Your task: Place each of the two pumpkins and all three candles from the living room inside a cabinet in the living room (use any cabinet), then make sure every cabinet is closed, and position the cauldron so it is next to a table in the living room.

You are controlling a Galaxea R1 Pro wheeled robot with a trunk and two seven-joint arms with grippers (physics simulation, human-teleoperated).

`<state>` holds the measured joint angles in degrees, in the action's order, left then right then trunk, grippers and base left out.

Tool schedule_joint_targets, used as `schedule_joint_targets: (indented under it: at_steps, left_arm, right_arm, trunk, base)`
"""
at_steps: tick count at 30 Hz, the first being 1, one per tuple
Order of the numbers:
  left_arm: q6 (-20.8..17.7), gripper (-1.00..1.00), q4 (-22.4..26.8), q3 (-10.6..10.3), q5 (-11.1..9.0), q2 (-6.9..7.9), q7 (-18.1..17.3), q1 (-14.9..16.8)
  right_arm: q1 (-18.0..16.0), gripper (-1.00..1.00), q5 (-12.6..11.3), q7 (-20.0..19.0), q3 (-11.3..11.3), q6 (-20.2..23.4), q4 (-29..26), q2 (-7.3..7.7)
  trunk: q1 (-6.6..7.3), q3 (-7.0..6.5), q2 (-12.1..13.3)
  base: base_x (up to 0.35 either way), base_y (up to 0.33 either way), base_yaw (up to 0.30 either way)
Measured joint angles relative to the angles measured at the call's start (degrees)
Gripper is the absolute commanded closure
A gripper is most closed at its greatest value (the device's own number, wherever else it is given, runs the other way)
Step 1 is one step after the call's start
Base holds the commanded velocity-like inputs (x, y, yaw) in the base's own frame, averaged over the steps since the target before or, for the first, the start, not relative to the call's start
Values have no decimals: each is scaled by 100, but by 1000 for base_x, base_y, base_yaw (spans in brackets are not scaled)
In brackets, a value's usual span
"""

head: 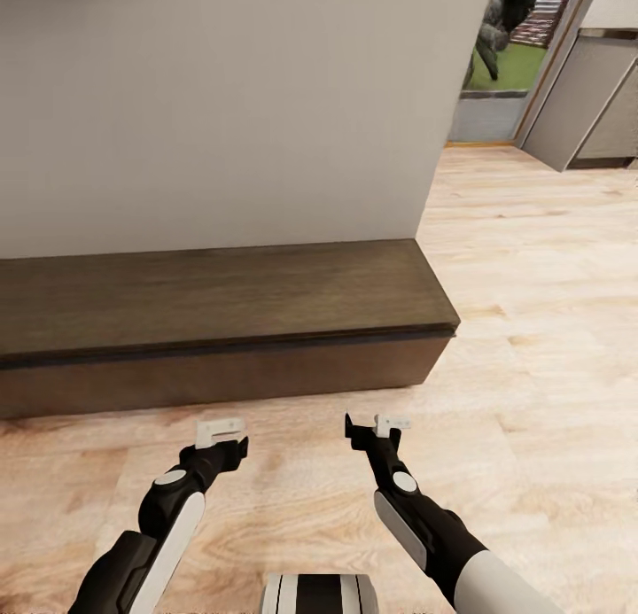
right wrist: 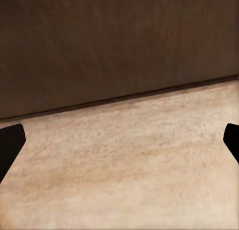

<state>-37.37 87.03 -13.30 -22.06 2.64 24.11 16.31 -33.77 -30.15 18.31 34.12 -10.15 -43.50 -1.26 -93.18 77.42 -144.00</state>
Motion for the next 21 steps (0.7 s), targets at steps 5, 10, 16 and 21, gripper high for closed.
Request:
schedule_joint_targets:
  at_steps: [5,10,16,21]
  left_arm:
    - [-120,-100,8,-16,-6,-5,0,0]
    - [-552,-100,14,-5,-17,-152,5,14]
    - [-656,-100,13,11,-28,-227,11,23]
    - [-758,-100,14,12,-34,-231,12,36]
  right_arm:
    - [0,-100,-7,0,0,9,-9,5]
    - [0,-100,-10,0,0,41,-29,-12]
    - [0,-100,-11,0,1,124,-56,-3]
    - [0,-100,-22,-1,0,133,-37,-10]
  trunk:
    - [11,-88,5]
    - [23,-199,12]
    - [38,-332,20]
    - [52,-443,27]
  base:
    - [-10,-1,0]
    - [-65,0,0]
    - [-205,0,0]
    - [-37,0,0]
